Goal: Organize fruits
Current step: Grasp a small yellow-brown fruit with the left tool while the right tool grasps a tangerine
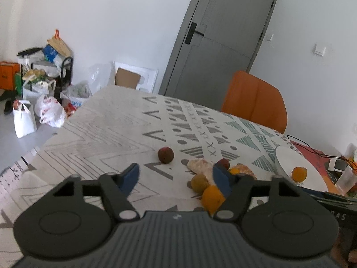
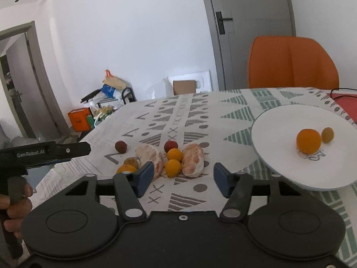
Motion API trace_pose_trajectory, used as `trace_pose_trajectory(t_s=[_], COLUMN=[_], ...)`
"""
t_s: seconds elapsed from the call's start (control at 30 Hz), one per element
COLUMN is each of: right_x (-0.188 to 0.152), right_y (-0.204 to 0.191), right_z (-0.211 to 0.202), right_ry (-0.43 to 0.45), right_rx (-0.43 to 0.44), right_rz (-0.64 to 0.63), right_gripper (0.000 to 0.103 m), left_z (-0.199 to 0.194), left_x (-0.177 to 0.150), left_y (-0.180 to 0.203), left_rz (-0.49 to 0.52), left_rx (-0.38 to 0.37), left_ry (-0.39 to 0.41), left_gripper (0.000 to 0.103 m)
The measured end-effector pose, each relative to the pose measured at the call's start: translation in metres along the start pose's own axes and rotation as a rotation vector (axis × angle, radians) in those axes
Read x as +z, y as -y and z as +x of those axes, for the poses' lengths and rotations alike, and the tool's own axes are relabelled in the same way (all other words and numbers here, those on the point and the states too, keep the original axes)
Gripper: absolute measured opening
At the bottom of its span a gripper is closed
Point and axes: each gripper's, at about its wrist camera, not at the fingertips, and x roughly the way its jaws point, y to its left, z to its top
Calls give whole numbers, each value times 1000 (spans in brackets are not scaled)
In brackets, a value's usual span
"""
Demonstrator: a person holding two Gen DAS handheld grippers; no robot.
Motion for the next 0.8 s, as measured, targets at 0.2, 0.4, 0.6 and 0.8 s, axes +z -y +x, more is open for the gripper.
trace_pose_trajectory(t_s=[0.2, 0.4, 0.6, 0.8], right_x=[3, 7, 11, 13], right_y=[-2, -4, -5, -5], right_z=[19, 36, 49, 61], right_ry=[-44, -72, -94, -115], right_rx=[18, 38, 46, 52], right_rz=[6, 2, 2, -2], right_gripper=[39, 37, 33, 31], left_z=[17, 30, 42, 55], left_x=[-2, 1, 4, 5], left_y=[-1, 1, 6, 13], left_rz=[-9, -7, -9, -3], left_rx=[-11, -23, -52, -70], left_ry=[-38, -56, -90, -116], left_gripper=[53, 44, 43, 43])
